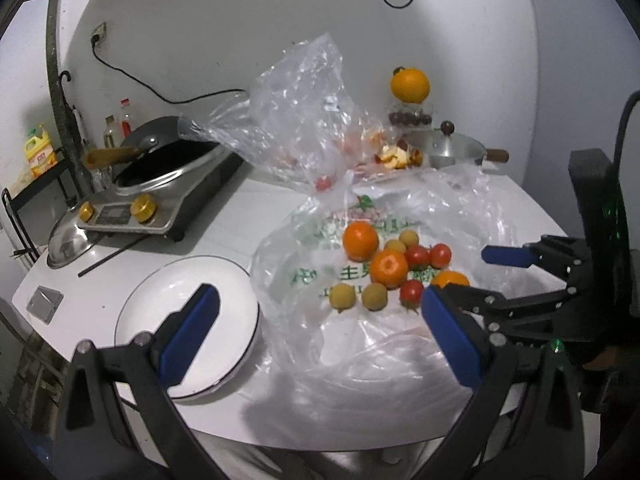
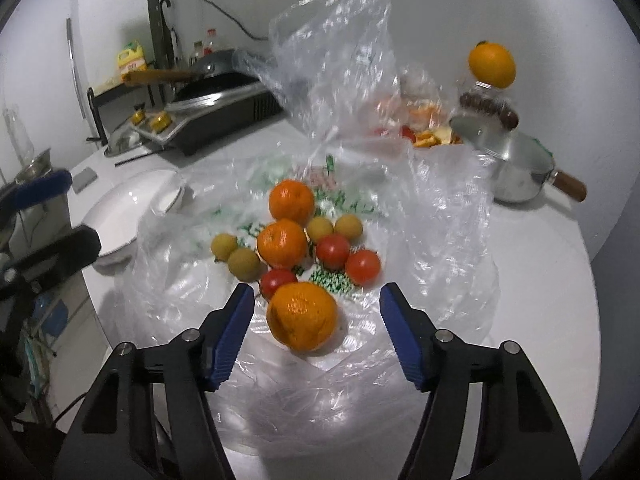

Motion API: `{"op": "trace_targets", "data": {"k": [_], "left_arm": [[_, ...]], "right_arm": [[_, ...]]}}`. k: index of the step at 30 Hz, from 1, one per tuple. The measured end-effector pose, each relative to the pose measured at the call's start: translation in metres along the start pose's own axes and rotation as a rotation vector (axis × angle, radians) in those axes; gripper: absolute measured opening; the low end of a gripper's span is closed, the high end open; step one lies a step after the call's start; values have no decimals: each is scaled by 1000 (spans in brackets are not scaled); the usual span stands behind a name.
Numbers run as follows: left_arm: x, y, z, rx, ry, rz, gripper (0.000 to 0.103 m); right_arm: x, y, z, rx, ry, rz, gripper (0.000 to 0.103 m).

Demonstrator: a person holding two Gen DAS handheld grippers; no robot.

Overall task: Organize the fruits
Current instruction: 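Grasp the large orange with the right gripper while the left gripper approaches the fruit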

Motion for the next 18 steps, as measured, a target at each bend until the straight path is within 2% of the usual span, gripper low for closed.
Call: {"op": "trace_targets", "data": {"k": [13, 17, 18], "left_arm": [[-24, 5, 20, -50, 17, -45, 101], [-29, 5, 25, -67, 27, -52, 101], [-30, 5, 26, -69, 30, -51, 101]], "right_arm": [[-26, 11, 2, 9, -51, -62, 69], [-31, 14, 1, 15, -72, -80, 50], [-31, 15, 0, 22, -81, -85, 48]]}}
Point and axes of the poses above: each gripper's, at about its wrist camera, not at the fingertips, and x roughly against the way its jaws point, z to its right, y to its underside, the point moved 8 cm from there along -x, roughly the way its jaws point, and after that the axes turned 11 degrees about -y, right-handed, at the moved point
